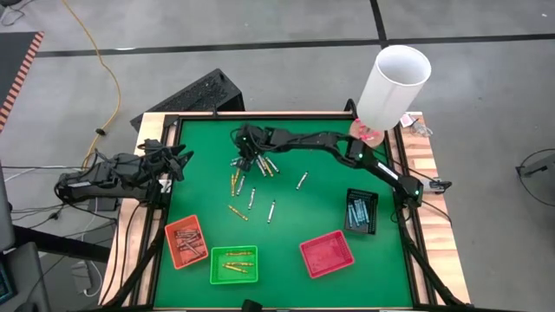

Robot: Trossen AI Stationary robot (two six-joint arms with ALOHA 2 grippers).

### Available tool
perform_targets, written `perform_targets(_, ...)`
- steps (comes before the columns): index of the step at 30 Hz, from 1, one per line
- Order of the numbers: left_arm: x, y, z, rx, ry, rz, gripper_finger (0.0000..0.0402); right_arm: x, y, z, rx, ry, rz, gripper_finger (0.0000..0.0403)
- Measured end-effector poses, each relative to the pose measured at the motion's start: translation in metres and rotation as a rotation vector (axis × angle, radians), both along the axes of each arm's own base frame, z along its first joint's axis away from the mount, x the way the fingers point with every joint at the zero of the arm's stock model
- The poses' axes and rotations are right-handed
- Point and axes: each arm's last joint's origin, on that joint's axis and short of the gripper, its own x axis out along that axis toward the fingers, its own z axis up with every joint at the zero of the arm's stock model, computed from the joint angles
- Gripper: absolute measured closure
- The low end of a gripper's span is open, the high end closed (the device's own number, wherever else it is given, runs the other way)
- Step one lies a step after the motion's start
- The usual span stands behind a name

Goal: Sort crayons
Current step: Put the blue crayon into the black bin

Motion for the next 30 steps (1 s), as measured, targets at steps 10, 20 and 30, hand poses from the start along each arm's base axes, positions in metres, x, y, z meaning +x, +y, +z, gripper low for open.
perform_targets(10, 0.0, 0.0, 0.0, 0.0, 0.0, 0.0, 0.0178, 0.002, 0.006, 0.005, -0.085, 0.011, 0.142, 0.0304)
perform_targets(20, 0.0, 0.0, 0.0, 0.0, 0.001, 0.0, 0.0178, 0.004, 0.012, 0.01, -0.124, 0.013, 0.245, 0.0304)
perform_targets(30, 0.0, 0.0, 0.0, 0.0, 0.001, -0.001, 0.0178, 0.001, 0.014, 0.009, -0.154, 0.087, 0.298, 0.0304)
